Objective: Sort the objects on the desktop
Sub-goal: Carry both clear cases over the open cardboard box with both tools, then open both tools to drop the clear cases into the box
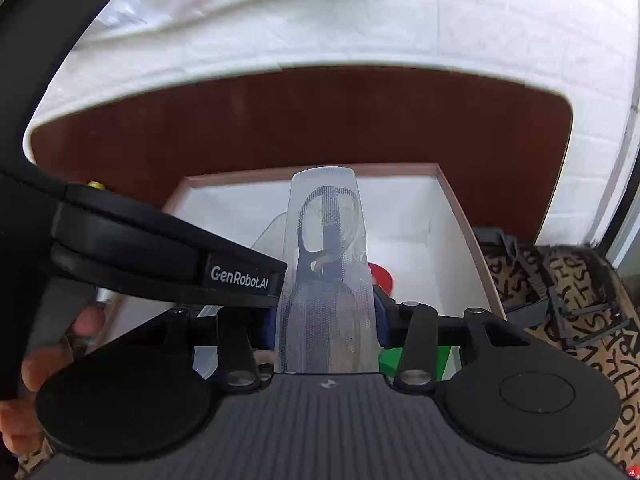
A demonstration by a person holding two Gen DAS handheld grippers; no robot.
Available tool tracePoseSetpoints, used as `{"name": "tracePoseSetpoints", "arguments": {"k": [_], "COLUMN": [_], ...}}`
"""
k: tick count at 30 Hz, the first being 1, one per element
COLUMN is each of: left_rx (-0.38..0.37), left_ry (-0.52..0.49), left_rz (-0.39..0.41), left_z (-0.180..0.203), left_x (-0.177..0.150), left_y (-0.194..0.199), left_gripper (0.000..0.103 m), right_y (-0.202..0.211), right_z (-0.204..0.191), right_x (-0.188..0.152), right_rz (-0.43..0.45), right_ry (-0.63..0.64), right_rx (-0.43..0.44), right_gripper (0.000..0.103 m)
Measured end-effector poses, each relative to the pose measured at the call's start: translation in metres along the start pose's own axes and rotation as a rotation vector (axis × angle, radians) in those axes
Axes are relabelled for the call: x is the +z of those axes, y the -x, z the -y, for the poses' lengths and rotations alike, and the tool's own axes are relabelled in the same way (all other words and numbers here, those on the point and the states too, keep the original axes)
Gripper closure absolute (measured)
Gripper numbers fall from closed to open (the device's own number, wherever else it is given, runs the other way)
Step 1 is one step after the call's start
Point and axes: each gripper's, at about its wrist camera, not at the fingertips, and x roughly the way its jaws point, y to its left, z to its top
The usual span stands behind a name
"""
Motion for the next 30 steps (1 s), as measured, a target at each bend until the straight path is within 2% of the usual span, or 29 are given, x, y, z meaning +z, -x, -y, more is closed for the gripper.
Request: {"name": "tracePoseSetpoints", "arguments": {"k": [7,13,14,15,16,17,18,19,20,23,27,30], "left_rx": [0.036,0.047,0.045,0.043,0.038,0.026,0.016,0.033,0.036,0.018,0.018,0.029], "left_ry": [-0.009,0.012,0.016,0.022,0.022,0.022,0.027,0.033,0.030,0.028,0.044,0.017], "left_rz": [-0.047,-0.091,-0.091,-0.081,-0.068,-0.057,-0.042,-0.004,0.033,0.064,0.100,0.107], "left_z": [-0.009,-0.020,-0.021,-0.022,-0.024,-0.025,-0.027,-0.029,-0.030,-0.033,-0.037,-0.031], "left_x": [0.017,0.019,0.019,0.018,0.018,0.017,0.015,0.013,0.011,0.008,-0.005,-0.012], "left_y": [-0.043,-0.069,-0.070,-0.070,-0.069,-0.066,-0.061,-0.054,-0.047,-0.032,-0.013,-0.003], "left_gripper": [0.077,0.077,0.060,0.057,0.044,0.019,0.010,0.007,0.004,0.002,0.000,0.000], "right_y": [-0.048,-0.076,-0.078,-0.079,-0.079,-0.081,-0.081,-0.080,-0.076,-0.066,-0.046,-0.034], "right_z": [0.014,0.020,0.021,0.023,0.023,0.023,0.022,0.020,0.018,0.016,0.011,0.006], "right_x": [0.006,0.002,0.002,0.003,0.004,0.004,0.004,0.003,0.002,0.004,-0.001,-0.003], "right_rz": [-0.082,-0.141,-0.151,-0.159,-0.165,-0.171,-0.179,-0.176,-0.161,-0.108,-0.058,-0.041], "right_ry": [0.013,0.013,0.005,-0.005,-0.008,0.006,0.025,0.039,0.045,0.067,0.090,0.103], "right_rx": [-0.047,-0.082,-0.082,-0.077,-0.073,-0.074,-0.085,-0.095,-0.109,-0.111,-0.073,-0.075], "right_gripper": [0.053,0.053,0.053,0.053,0.053,0.053,0.050,0.043,0.030,0.015,0.003,0.001]}}
